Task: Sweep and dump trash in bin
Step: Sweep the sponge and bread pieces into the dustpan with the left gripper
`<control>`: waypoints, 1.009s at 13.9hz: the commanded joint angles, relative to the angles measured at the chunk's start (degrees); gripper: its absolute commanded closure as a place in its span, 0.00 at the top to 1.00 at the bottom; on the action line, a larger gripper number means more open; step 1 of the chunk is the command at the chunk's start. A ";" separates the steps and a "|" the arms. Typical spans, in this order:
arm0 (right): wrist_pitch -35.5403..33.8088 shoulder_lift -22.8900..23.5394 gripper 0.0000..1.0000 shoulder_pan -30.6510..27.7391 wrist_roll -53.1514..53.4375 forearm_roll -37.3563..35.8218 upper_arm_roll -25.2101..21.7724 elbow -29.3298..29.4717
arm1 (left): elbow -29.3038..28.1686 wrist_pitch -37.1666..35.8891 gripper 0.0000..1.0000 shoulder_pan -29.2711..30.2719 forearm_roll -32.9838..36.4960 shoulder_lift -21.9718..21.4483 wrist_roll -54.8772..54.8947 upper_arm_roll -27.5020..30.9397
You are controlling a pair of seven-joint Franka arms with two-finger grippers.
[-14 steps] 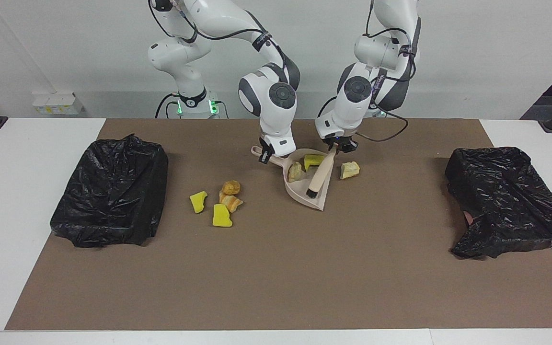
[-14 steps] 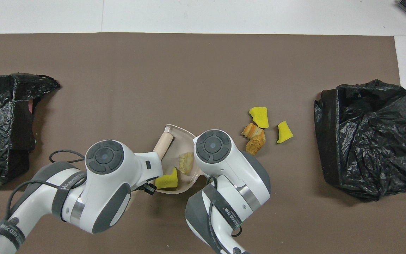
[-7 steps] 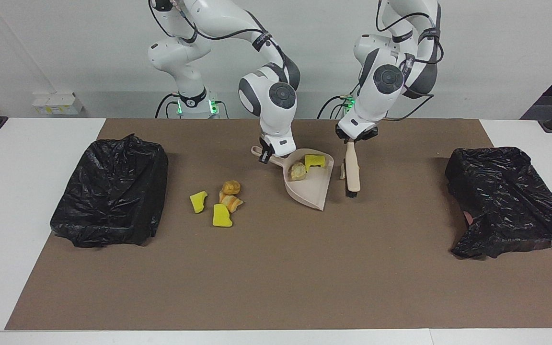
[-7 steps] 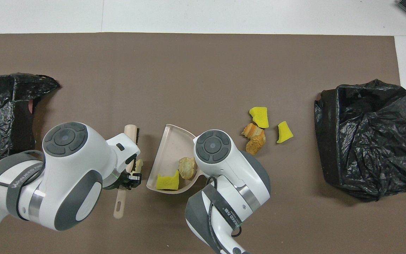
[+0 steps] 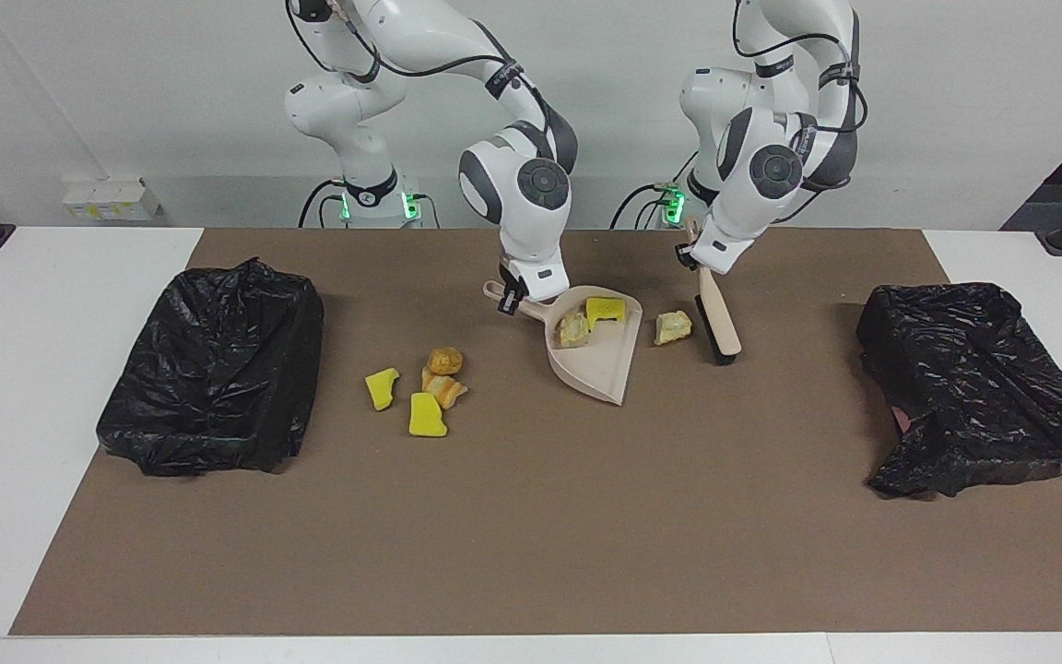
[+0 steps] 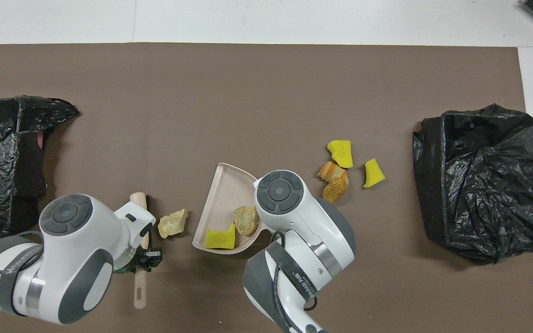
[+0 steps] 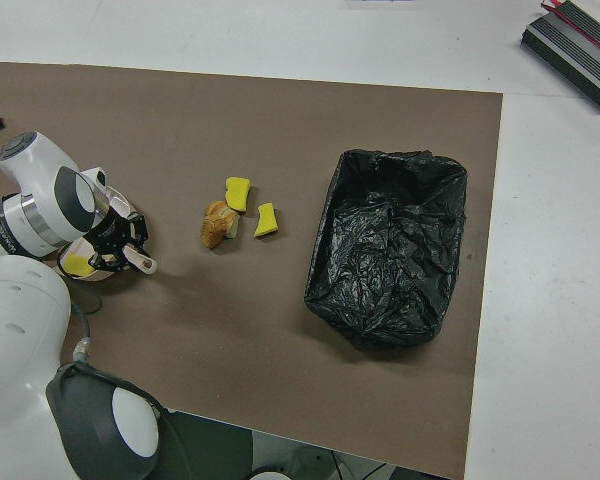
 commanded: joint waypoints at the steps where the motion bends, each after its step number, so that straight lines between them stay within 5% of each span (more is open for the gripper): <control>1: 0.97 -0.54 0.00 -0.08 1.95 -0.21 0.25 -0.87 | -2.40 6.80 0.00 -5.47 -1.23 -0.18 0.31 -0.03; 7: 0.89 -0.54 0.00 -0.08 2.04 -0.21 0.25 -0.78 | 0.48 14.66 0.00 -18.50 -8.45 3.86 0.83 0.15; 14: 0.80 -0.54 0.00 -0.08 2.04 -0.21 0.25 -0.78 | 14.20 -0.36 0.00 -2.10 -4.42 4.58 4.95 0.59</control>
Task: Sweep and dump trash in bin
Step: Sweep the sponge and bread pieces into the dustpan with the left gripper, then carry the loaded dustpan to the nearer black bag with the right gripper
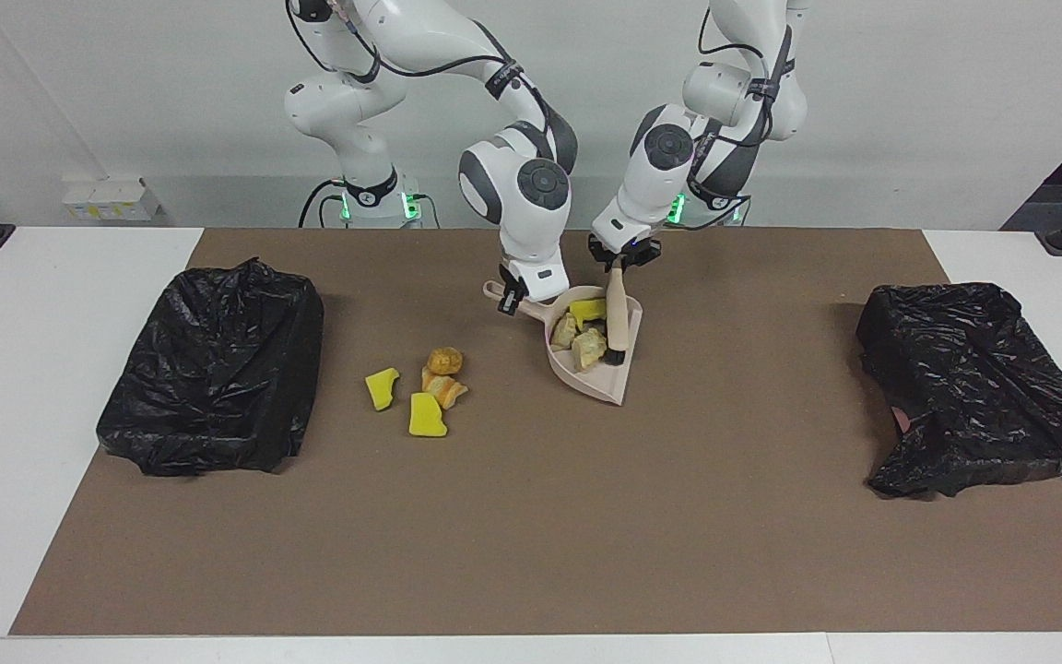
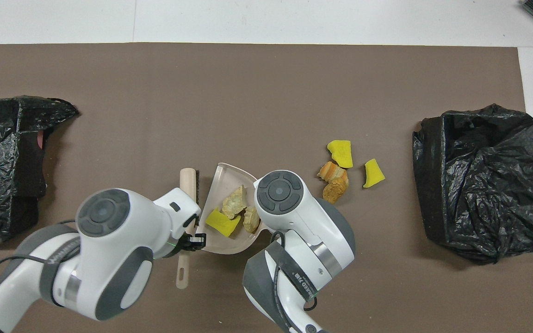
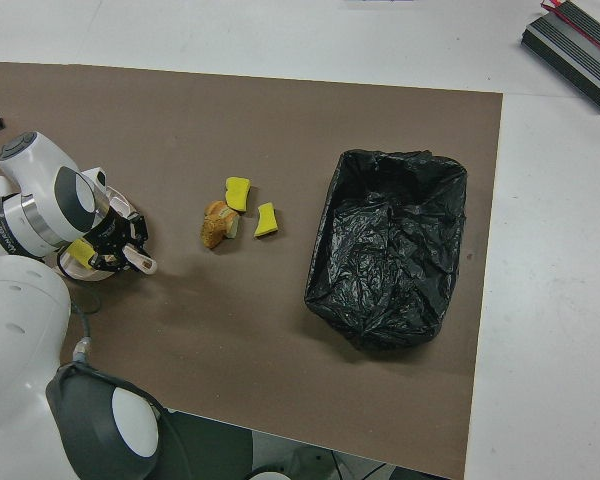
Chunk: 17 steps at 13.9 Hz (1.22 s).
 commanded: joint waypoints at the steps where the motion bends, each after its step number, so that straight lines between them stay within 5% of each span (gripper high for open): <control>1: 0.68 -0.54 0.00 -0.08 2.03 -0.21 0.25 -0.75 | 5.98 -6.67 0.00 6.34 3.40 -0.01 3.18 -0.19; 6: 0.60 -0.45 0.00 -0.08 2.03 -0.30 0.16 -0.57 | 10.47 -10.37 0.00 11.45 11.58 0.69 8.44 -0.19; 11: -2.21 -3.33 0.00 -1.48 1.42 -0.30 -0.01 0.04 | 11.62 -13.10 0.00 15.32 11.68 -0.01 12.59 -0.19; 17: -8.52 -11.77 0.00 -13.25 -5.61 0.23 0.08 2.23 | 8.39 -11.96 0.00 15.42 11.07 -1.93 12.25 -0.36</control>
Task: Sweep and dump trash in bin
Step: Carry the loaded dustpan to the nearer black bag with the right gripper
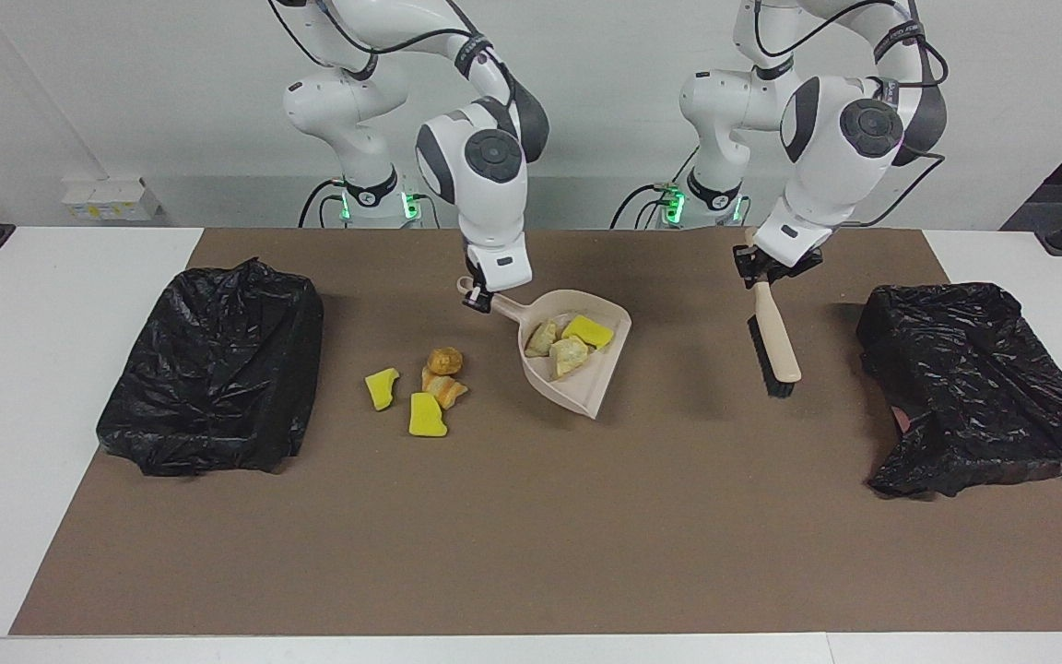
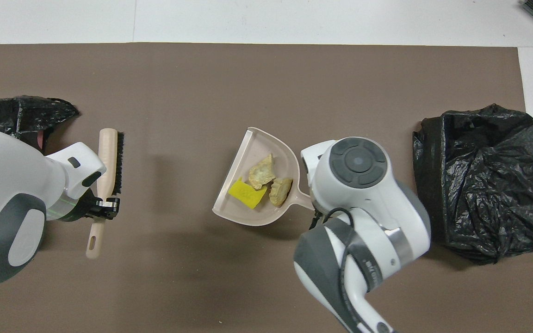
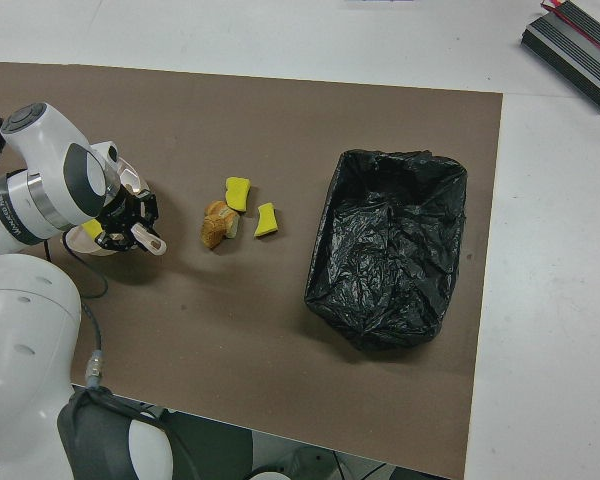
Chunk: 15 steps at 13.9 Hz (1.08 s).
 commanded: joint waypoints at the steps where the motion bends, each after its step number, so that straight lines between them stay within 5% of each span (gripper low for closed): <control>1: -6.19 -4.70 0.00 -6.03 -3.54 0.28 0.30 2.08 | -3.45 -0.19 0.00 -0.28 -0.52 -2.67 -0.44 -0.93; 5: -13.06 -7.96 0.00 -20.52 -15.29 0.10 0.12 6.13 | -10.39 4.28 0.00 -8.44 -6.06 -7.23 -8.24 -1.11; 11: -11.94 -8.93 0.00 -41.19 -35.17 -5.68 -0.14 5.78 | -18.74 18.15 0.00 -29.35 -9.05 -4.70 -26.52 -1.02; 15: -4.48 -8.23 0.00 -49.37 -45.54 -14.20 -0.23 6.05 | -22.18 23.88 0.00 -34.30 -10.37 -1.71 -33.12 -1.02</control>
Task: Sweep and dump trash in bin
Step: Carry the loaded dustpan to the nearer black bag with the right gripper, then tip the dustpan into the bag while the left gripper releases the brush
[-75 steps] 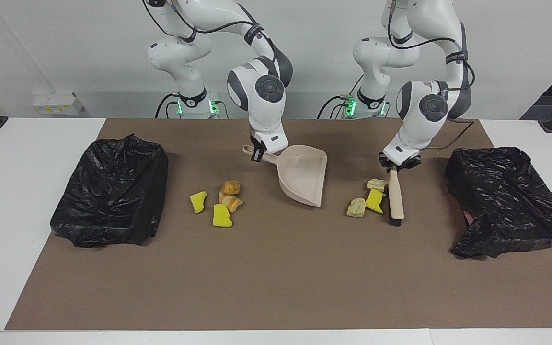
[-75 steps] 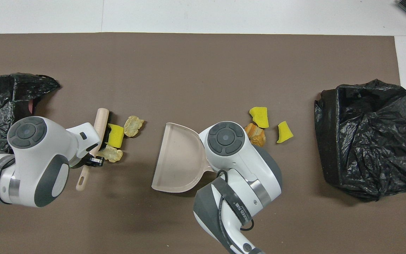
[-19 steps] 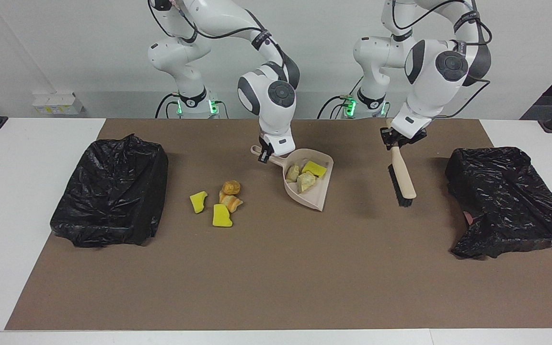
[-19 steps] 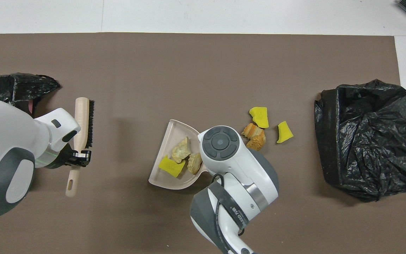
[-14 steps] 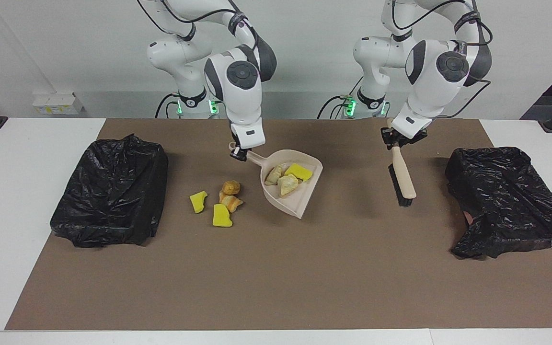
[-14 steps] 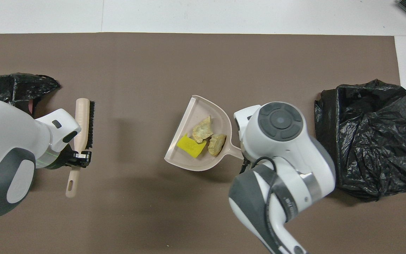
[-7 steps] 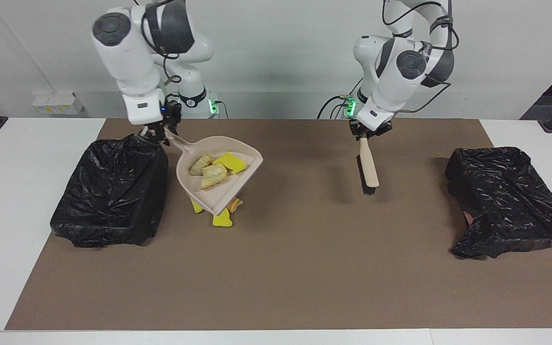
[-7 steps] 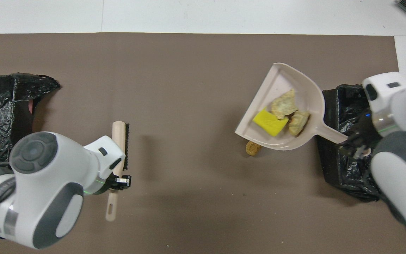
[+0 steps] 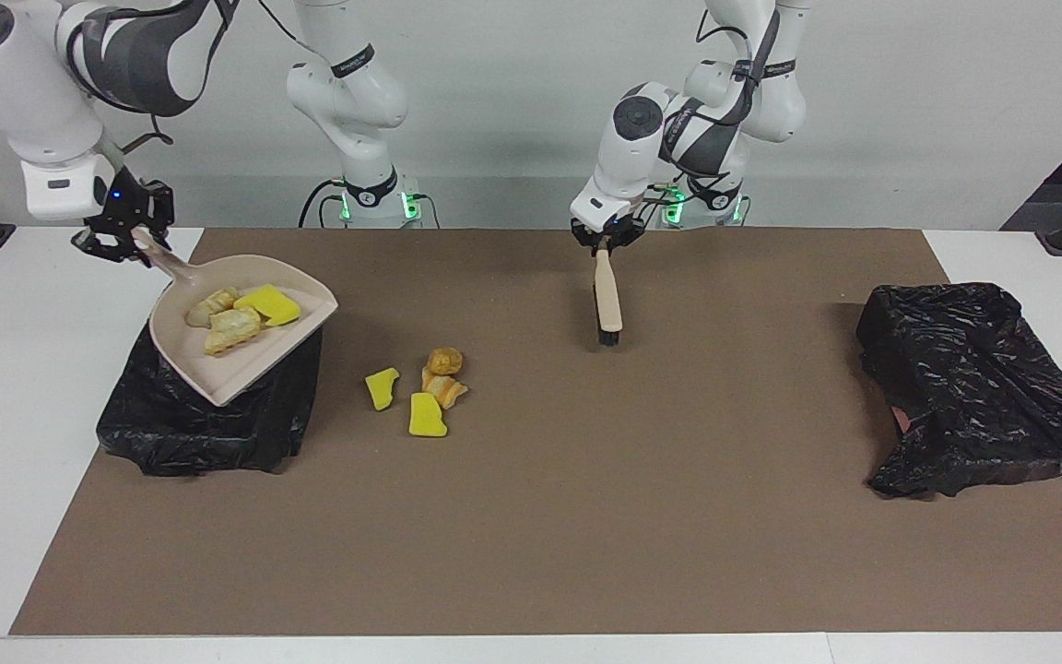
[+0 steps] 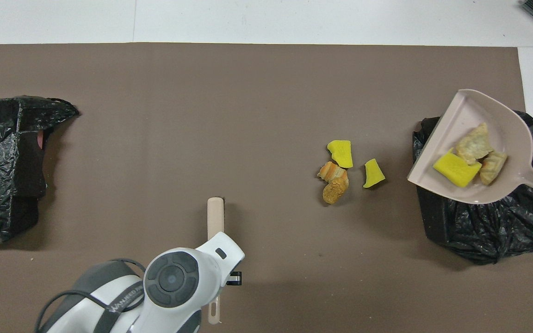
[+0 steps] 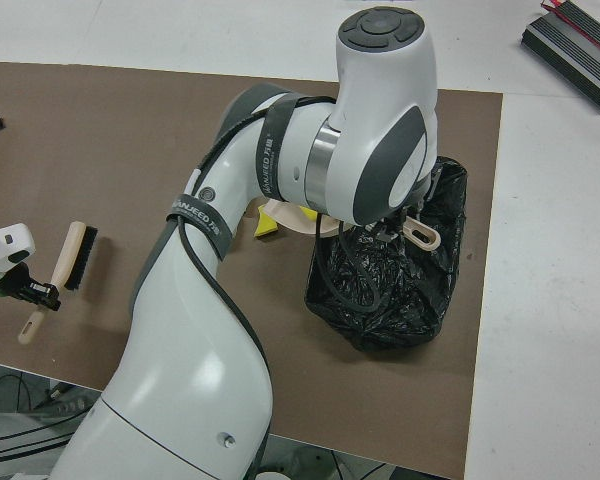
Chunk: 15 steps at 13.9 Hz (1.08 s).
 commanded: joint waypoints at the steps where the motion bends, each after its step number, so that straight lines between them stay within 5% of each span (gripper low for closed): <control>1: 5.38 0.94 0.00 -4.37 -5.33 -5.90 0.96 0.32 | -1.04 2.45 0.56 -1.22 -0.85 0.55 -2.11 1.40; 2: 7.41 1.12 0.00 -4.47 -6.73 -8.89 0.96 0.23 | -0.16 1.84 1.00 -0.96 -0.85 1.50 -2.45 1.49; 9: 9.71 0.42 0.00 1.49 -9.72 -31.83 1.58 -4.77 | 7.13 -0.80 1.00 13.87 2.65 3.10 6.05 1.76; 15: 8.57 -1.69 0.00 7.74 -11.67 -42.31 1.84 -8.03 | 21.36 -4.21 1.00 30.13 3.37 10.30 23.33 1.76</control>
